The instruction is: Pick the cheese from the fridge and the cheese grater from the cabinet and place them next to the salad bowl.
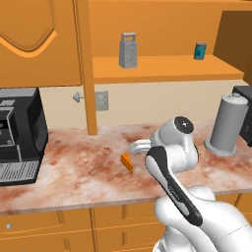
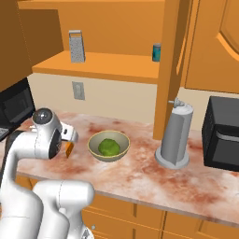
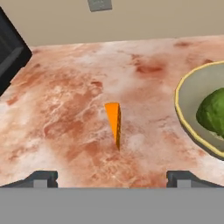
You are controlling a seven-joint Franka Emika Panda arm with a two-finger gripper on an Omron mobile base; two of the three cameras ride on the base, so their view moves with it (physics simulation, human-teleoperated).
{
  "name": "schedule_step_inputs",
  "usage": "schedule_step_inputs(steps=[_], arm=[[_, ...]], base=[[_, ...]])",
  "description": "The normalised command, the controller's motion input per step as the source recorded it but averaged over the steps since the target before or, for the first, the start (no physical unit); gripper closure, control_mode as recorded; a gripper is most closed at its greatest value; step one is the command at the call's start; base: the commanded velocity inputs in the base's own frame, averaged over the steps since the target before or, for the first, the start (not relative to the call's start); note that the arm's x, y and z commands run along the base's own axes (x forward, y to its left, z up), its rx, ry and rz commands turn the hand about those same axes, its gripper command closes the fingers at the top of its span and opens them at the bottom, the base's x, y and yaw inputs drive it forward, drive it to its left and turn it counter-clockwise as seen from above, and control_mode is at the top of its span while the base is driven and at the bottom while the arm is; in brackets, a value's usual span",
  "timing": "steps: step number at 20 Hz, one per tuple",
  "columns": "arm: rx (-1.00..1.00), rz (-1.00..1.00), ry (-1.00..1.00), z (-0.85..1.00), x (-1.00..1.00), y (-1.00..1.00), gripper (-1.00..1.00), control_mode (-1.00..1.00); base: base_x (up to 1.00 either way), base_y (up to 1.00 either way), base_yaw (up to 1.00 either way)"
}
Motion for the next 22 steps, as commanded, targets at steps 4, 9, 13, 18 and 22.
schedule_step_inputs(steps=[4,9,13,18,22], arm=[[0.05,0.0,-0.02,0.32,-1.0,-0.21,-1.0,-1.0],[0.03,0.01,0.0,0.08,-0.96,-0.46,-1.0,-1.0],[-0.04,0.17,-0.04,0.24,-0.99,-0.35,-1.0,-1.0],[-0.08,0.21,-0.23,0.56,-0.9,-0.26,-1.0,-1.0],[-0.08,0.24,-0.44,0.36,-0.8,-0.08,-1.0,-1.0]], base=[[0.0,0.0,0.0],[0.0,0.0,0.0],[0.0,0.0,0.0],[0.0,0.0,0.0],[0.0,0.0,0.0]])
